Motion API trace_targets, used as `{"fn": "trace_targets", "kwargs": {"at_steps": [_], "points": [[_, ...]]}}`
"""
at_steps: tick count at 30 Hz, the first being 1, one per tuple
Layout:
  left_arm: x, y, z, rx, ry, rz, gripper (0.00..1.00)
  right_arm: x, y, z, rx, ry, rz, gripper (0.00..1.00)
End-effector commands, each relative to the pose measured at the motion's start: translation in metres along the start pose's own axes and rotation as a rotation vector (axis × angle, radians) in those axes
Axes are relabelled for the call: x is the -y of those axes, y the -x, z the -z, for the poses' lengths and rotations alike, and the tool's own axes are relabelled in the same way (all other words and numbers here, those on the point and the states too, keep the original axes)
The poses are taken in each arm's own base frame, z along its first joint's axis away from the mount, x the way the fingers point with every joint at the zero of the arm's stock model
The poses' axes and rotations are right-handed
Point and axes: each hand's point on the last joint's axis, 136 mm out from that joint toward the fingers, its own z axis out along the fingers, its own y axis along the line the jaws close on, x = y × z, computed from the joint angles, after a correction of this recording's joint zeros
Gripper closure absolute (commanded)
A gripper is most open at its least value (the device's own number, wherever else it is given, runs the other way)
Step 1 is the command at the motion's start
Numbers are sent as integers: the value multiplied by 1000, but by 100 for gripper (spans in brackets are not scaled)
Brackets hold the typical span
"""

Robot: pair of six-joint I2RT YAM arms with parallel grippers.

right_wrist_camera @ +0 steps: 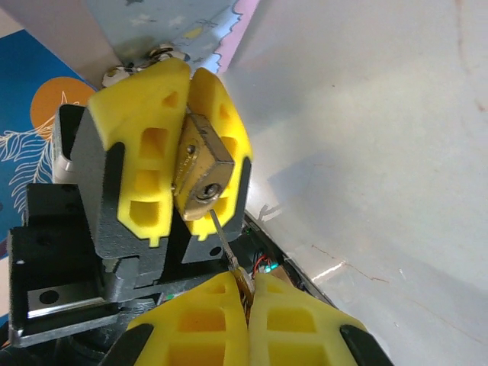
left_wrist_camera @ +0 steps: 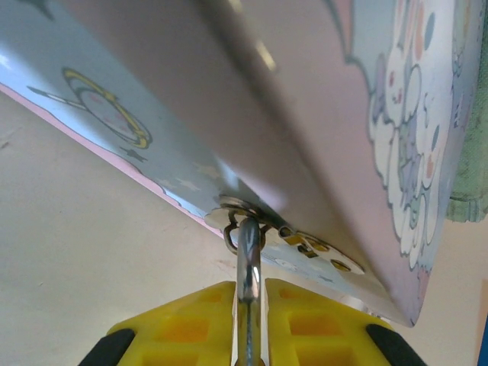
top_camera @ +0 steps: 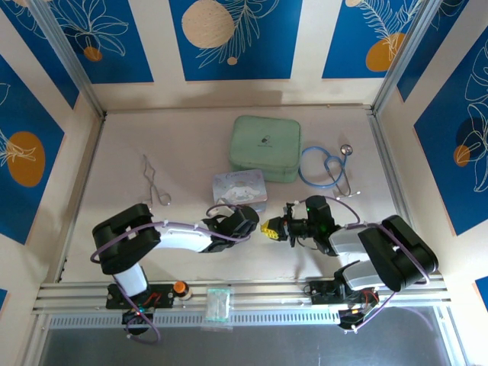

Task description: Unlock the padlock with the key

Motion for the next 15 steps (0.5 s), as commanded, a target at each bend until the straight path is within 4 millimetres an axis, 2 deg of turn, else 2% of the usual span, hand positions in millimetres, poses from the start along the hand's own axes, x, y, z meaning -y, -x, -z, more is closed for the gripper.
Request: {"fn": "trace_targets", "kwargs": {"at_steps": [1,10,15], "points": [[25,5,1,20,-88,28,100,3,-3,2,-10,-10,-1,100],[32,-5,1,-19,-102,24,100,-6,4,0,10,9,18,100],[28,-8,1,-29,-103,34,100,-11,12,1,31,32,22,100]]}}
